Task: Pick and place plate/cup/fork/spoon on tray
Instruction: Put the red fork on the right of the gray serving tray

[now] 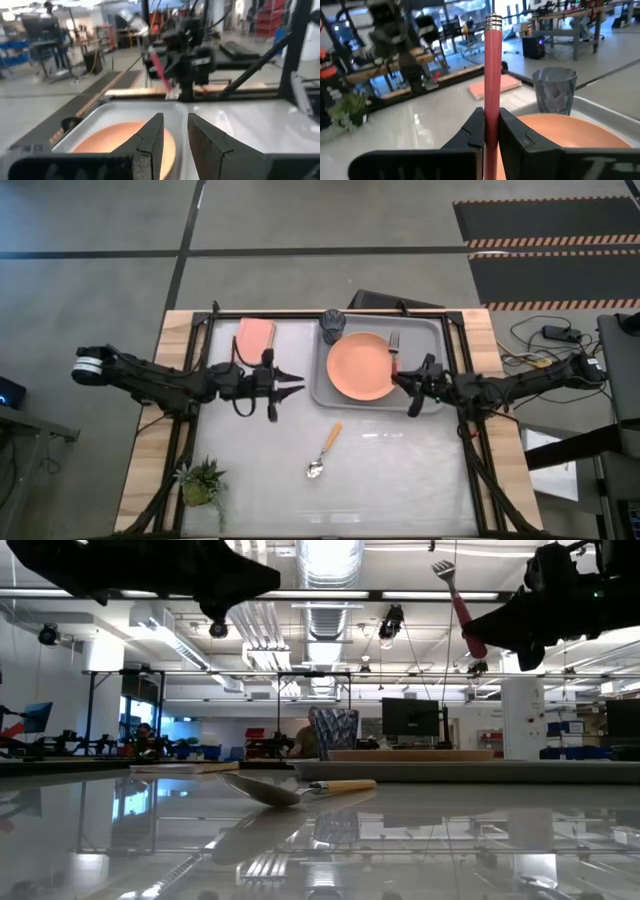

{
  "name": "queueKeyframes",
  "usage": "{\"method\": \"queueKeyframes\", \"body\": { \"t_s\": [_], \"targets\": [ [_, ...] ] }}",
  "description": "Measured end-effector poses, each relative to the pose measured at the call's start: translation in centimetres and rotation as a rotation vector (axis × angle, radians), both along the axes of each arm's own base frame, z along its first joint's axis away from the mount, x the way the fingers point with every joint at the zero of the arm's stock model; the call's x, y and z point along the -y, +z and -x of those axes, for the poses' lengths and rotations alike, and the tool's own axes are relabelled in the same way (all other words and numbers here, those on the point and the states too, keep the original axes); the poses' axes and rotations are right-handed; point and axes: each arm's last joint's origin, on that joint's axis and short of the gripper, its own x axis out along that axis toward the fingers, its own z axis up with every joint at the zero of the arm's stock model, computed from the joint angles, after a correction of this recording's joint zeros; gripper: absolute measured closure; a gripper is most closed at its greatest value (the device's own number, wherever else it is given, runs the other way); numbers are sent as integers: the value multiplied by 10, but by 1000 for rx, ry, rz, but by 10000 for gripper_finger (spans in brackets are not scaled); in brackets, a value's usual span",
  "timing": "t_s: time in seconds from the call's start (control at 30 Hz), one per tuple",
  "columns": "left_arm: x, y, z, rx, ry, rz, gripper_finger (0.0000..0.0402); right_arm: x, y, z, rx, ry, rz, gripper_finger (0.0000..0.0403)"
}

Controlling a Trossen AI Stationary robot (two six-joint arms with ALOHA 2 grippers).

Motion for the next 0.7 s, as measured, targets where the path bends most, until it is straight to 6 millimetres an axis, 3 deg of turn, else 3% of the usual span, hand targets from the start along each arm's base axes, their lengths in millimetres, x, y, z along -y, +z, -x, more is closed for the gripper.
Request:
{"method": "queueKeyframes", "body": {
  "t_s": [0.7],
  "targets": [
    [0,0,-3,34,-1,2,331,-3,-4,-5,37,88,19,384]
  ]
}}
